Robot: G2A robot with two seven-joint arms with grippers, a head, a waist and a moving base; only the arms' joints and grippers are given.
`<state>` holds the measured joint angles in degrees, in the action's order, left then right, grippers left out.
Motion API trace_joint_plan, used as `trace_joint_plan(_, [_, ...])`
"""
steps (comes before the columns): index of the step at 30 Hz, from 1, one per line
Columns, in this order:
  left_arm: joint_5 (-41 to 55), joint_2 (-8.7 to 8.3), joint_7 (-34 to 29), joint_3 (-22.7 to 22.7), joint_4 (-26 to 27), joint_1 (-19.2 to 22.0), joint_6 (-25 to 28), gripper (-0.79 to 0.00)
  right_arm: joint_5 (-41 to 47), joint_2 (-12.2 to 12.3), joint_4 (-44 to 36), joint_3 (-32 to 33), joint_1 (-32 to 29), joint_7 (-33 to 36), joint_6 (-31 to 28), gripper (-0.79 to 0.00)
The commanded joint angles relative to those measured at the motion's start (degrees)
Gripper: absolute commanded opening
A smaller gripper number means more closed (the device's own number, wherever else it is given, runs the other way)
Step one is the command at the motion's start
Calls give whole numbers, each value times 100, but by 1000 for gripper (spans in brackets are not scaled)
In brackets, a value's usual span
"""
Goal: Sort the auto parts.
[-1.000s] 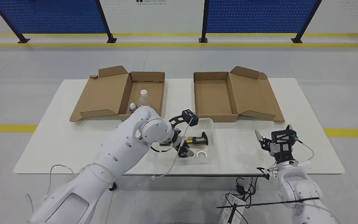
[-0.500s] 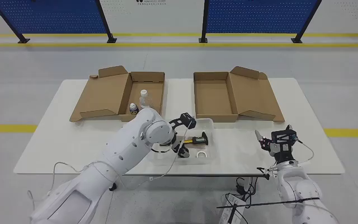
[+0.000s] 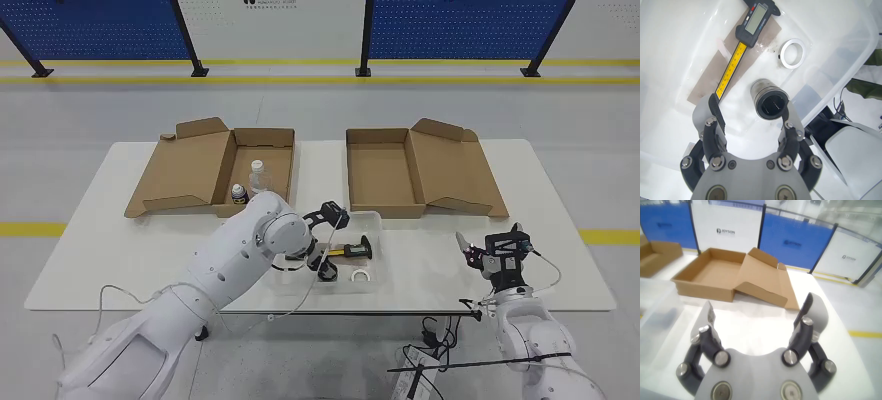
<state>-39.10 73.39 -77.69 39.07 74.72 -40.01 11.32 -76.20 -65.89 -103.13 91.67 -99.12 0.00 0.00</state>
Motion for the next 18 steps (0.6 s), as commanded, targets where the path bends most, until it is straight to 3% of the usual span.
trace_joint_plan(1, [4,10,-8,-16,-53,21,3,-120,0,0,0,0,0,0,0,0])
trace_joint_plan(13, [-51,65,-82,-149,-222,120,79,-342,0,0,0,0,0,0,0,0])
trace_joint_plan(18, [-31,118,-72,-256,-308,166,120,-339,0,0,0,0,0,0,0,0])
